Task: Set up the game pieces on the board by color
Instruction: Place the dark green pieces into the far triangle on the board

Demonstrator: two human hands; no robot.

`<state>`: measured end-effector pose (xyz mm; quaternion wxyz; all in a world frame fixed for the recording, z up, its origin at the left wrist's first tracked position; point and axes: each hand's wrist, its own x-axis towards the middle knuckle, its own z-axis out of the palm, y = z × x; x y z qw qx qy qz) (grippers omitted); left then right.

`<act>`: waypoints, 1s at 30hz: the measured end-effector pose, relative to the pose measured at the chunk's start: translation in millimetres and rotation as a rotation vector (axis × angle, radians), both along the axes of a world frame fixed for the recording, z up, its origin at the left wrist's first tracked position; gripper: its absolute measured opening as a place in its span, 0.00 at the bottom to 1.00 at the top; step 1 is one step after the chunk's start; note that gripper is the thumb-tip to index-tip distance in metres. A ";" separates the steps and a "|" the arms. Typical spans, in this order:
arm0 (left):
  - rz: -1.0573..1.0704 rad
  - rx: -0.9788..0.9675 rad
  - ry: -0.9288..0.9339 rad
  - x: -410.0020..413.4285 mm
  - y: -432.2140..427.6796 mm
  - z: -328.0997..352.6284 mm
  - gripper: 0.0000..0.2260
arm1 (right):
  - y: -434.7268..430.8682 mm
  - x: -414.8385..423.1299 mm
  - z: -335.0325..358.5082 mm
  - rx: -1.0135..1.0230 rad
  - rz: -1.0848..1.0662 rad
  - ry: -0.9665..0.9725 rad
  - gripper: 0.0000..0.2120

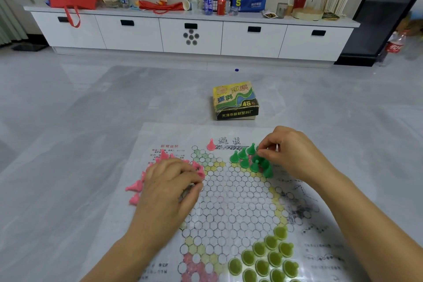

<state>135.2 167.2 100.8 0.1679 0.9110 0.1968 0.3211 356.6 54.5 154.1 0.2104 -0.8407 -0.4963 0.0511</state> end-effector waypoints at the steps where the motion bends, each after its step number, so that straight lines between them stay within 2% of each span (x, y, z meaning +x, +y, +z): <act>1: -0.001 -0.002 -0.006 -0.1 0.1 -0.2 0.09 | 0.2 -0.4 0.2 0.003 -0.002 0.011 0.05; 17: 0.010 -0.015 -0.002 -0.1 0.0 0.4 0.10 | -0.2 0.6 -2.1 0.041 -0.004 0.160 0.02; 30: 0.031 -0.012 0.005 -1.6 0.3 1.4 0.10 | -3.4 3.3 5.4 0.092 -0.041 0.194 0.02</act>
